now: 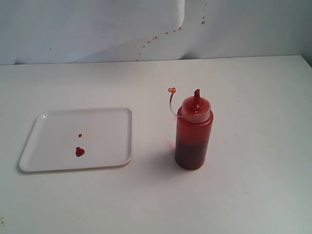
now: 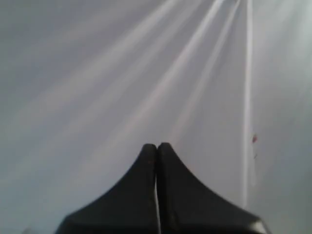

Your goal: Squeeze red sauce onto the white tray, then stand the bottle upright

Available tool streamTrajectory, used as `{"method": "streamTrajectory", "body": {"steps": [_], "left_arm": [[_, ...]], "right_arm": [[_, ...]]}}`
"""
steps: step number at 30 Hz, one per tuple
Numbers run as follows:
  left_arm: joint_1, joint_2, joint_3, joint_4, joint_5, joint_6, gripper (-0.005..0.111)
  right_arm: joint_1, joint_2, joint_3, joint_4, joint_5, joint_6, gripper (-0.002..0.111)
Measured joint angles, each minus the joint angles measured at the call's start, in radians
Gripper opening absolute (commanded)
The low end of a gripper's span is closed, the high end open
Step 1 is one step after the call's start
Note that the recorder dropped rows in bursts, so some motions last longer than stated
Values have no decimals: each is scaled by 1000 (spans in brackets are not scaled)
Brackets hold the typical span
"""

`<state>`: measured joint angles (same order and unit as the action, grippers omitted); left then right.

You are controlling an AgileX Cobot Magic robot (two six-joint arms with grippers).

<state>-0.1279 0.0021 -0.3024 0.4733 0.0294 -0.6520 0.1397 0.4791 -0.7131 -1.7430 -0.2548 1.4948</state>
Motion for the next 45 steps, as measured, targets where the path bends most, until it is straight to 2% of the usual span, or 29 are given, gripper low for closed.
{"method": "streamTrajectory", "body": {"steps": [4,7,11,16,19,24,45], "left_arm": [[0,0,45,4,296,12,0],[0,0,91,7,383,24,0],[0,0,180,-1,331,35,0],[0,0,280,-145,299,187,0],[0,0,298,-239,295,310,0],[0,0,298,-291,269,444,0],[0,0,298,-336,269,474,0]], "right_arm": [[0,0,0,0,0,0,0],[0,0,0,0,0,0,0],[0,0,0,0,0,0,0],[0,0,0,0,0,0,0],[0,0,0,0,0,0,0],[0,0,0,0,0,0,0],[0,0,0,0,0,0,0]]}}
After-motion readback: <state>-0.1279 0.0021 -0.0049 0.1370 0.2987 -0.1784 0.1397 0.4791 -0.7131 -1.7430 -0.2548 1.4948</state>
